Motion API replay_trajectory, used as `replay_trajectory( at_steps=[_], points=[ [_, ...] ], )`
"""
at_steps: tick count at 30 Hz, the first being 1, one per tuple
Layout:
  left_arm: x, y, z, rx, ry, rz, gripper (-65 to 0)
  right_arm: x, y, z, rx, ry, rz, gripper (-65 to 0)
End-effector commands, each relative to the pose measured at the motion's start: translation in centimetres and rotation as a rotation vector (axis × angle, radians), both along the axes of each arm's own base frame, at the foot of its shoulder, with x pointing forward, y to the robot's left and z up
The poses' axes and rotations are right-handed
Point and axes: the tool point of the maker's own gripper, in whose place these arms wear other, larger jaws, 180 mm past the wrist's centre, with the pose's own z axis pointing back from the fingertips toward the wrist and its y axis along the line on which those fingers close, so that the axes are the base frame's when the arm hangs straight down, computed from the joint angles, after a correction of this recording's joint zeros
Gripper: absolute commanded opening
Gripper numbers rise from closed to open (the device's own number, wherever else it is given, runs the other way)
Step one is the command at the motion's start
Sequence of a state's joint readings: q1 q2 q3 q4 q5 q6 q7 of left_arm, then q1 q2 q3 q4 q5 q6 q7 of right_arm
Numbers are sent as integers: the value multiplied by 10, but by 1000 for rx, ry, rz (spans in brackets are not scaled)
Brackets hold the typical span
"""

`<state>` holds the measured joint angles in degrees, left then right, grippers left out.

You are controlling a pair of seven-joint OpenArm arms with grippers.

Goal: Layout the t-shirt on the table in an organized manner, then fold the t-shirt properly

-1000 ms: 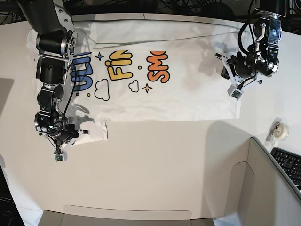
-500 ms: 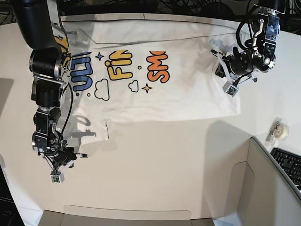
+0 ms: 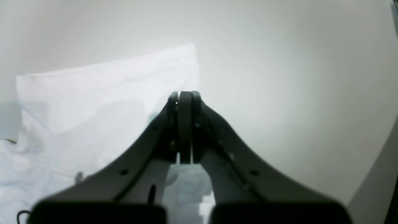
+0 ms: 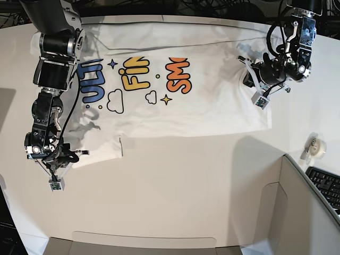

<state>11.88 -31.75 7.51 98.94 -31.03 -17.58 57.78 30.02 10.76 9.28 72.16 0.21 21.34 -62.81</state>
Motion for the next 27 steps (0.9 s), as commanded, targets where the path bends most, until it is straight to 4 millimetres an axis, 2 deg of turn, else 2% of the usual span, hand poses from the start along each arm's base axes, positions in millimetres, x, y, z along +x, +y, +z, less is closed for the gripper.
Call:
replay_trajectory(
  at_steps=[1, 6, 12, 16, 21, 27],
  points=[
    [-1, 3, 1, 15, 9, -7, -650, 10, -4, 17, -6, -49, -1, -650],
    [0, 2, 3, 14, 4, -12, -650, 2, 2, -21, 36, 51, -2, -650],
    [2, -4, 10, 12, -17, -29, -650, 6, 23, -55, 104, 62, 22, -650],
    [2, -4, 10, 12, -17, -29, -650, 15, 43, -70, 94, 80, 92, -650],
    [3, -4, 11, 11, -20, -28, -650, 24, 50, -80, 112, 68, 110, -650],
    [3, -3, 11, 11, -22, -27, -650, 28, 49, -75, 112, 59, 109, -650]
  ],
)
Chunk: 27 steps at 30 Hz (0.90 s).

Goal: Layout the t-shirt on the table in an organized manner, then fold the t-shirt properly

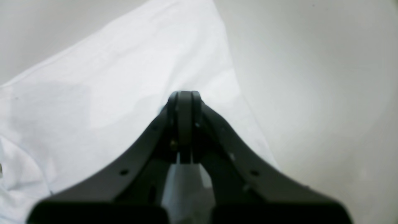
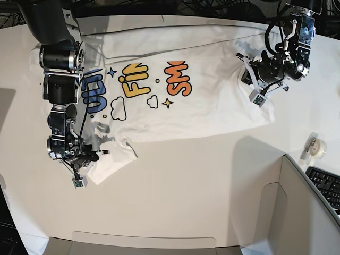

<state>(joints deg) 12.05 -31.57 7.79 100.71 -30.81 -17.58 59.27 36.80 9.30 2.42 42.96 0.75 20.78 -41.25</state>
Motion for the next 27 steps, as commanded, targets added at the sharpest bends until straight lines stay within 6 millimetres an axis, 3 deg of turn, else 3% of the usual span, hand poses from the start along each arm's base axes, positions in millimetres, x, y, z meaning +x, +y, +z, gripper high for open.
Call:
replay_trajectory(
  at_steps=[1, 4, 10, 15, 20, 27],
  points=[
    [6, 3, 7, 4, -26, -4, -650, -3, -2, -1, -15, 33, 8, -650],
    [8, 3, 9, 4, -33, -2, -650, -4, -5, -1, -13, 33, 0, -650],
    [32, 4, 30, 10, -107, -6, -621, -3, -6, 0, -10, 31, -4, -650],
    [47, 18, 54, 20, -187, 39, -529, -5, -20, 0, -28, 35, -18, -650],
    [70, 31, 75, 27, -259, 78, -517, -13, -41, -4, -40, 43, -51, -650],
    [94, 53, 93, -10, -329, 201, -515, -11, -85, 46, 0, -69, -197, -650]
  ],
)
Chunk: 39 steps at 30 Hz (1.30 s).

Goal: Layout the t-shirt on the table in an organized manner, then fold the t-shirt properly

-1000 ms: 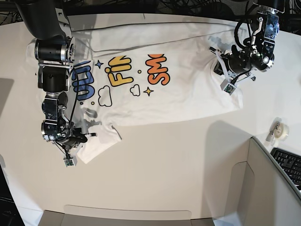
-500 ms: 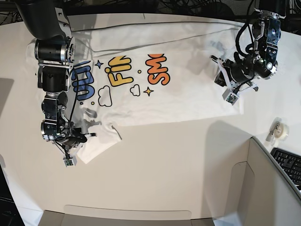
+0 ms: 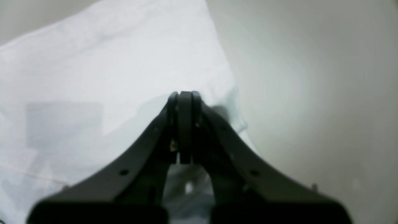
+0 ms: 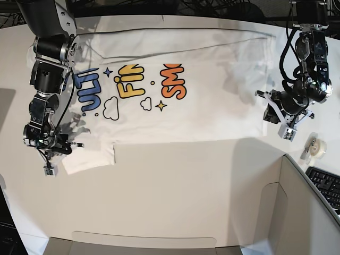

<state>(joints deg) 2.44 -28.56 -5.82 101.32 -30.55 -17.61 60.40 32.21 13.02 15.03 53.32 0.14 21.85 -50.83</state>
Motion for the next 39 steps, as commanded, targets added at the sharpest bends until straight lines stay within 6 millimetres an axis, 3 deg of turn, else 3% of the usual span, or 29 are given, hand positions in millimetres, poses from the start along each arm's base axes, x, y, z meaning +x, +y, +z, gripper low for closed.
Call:
replay_trajectory(
  at_steps=[1, 3, 9, 13, 16, 19, 28, 32, 39],
  points=[
    [12, 8, 17, -7, -59, 21, -515, 22, -6, 38, -5, -109, -15, -650],
    [12, 11, 14, -27, -58, 50, -515, 23, -9, 53, -18, -136, -21, -613],
    [10, 2, 6, -65, -47, 57, -515, 26, -10, 94, -19, -267, -39, -420],
    [9, 2, 6, -65, -46, 57, -515, 12, -25, 112, 222, -367, -143, -372],
    [9, 4, 6, -60, -46, 60, -515, -11, -44, 103, 455, -355, -210, -351],
    [7, 5, 5, -58, -40, 58, -515, -23, -53, 95, 579, -352, -205, -328],
    [-4, 3, -6, -59, -8, 57, -515, -56, -92, 59, 545, -239, -136, -255],
    [-5, 3, -7, -59, -4, 56, -515, -60, -92, 48, 478, -147, -46, -255],
    [-6, 2, -8, -63, -3, 57, -515, -55, -70, 35, 457, -67, 28, -256]
  ],
)
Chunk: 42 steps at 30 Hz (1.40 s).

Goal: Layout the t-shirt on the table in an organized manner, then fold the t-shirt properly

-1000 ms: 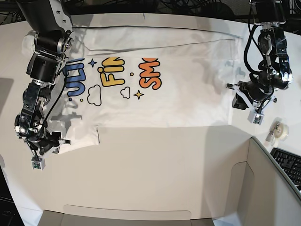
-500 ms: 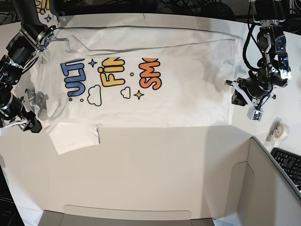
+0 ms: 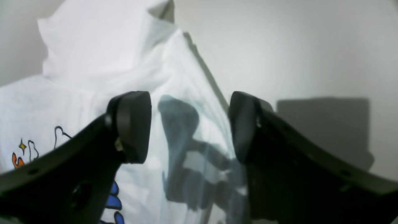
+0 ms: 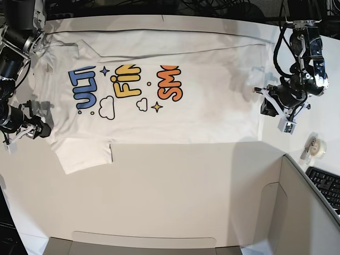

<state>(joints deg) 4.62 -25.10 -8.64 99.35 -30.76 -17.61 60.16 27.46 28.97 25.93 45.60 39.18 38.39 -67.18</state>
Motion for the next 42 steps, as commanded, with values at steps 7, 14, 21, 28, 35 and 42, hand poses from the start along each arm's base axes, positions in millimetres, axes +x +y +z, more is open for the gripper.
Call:
replay_trajectory(
  at_steps=[7, 14, 21, 28, 35, 42],
  points=[
    [1, 2, 8, 6, -27, -8, -515, 17, 25, 0, 32, -85, 29, -257],
    [1, 2, 8, 6, -27, -8, -515, 20, 62, -17, 56, -67, 92, -260],
    [5, 7, 11, 9, -37, 4, -515, 20, 69, -19, 47, -63, 116, -650],
    [38, 64, 38, -160, -128, 246, -511, 17, 72, -28, 1, -49, 141, -634],
    [62, 75, -17, -530, 59, 327, -432, 17, 72, -29, -1, -48, 142, -634],
    [74, 58, -23, -544, 86, 291, -430, 16, 76, -31, 6, -45, 145, -634]
  ],
)
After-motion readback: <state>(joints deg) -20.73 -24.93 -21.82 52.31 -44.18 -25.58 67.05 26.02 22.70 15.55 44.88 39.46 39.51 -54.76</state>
